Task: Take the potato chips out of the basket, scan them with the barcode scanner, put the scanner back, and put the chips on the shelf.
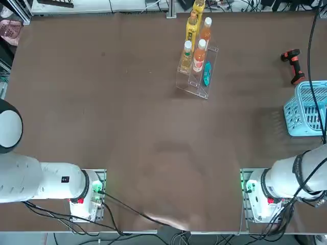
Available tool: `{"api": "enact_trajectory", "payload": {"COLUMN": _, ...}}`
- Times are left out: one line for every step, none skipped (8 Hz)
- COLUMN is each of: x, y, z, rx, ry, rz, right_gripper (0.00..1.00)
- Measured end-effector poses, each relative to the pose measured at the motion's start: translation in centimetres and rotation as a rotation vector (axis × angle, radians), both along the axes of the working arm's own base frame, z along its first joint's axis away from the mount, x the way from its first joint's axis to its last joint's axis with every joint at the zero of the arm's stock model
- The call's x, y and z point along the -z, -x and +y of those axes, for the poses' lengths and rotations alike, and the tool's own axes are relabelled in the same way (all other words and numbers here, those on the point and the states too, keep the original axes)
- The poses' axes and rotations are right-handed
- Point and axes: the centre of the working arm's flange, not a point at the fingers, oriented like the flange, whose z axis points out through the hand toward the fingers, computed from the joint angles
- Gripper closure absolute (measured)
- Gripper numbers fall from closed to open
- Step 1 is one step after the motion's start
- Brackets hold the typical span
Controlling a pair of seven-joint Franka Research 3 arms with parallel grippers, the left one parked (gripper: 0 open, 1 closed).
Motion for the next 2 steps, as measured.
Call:
{"api": "enact_trajectory", "payload": {"x": 0.10, "y": -0.05, "z": 0.00, "rx": 0.000, "ry": 0.000, "rz": 0.002, "right_gripper": 0.00}}
{"api": "enact_trajectory", "payload": {"x": 0.36, "y": -0.17, "z": -0.02, "rx": 0.000, "ry": 0.000, "rz": 0.006, "right_gripper": 0.00}}
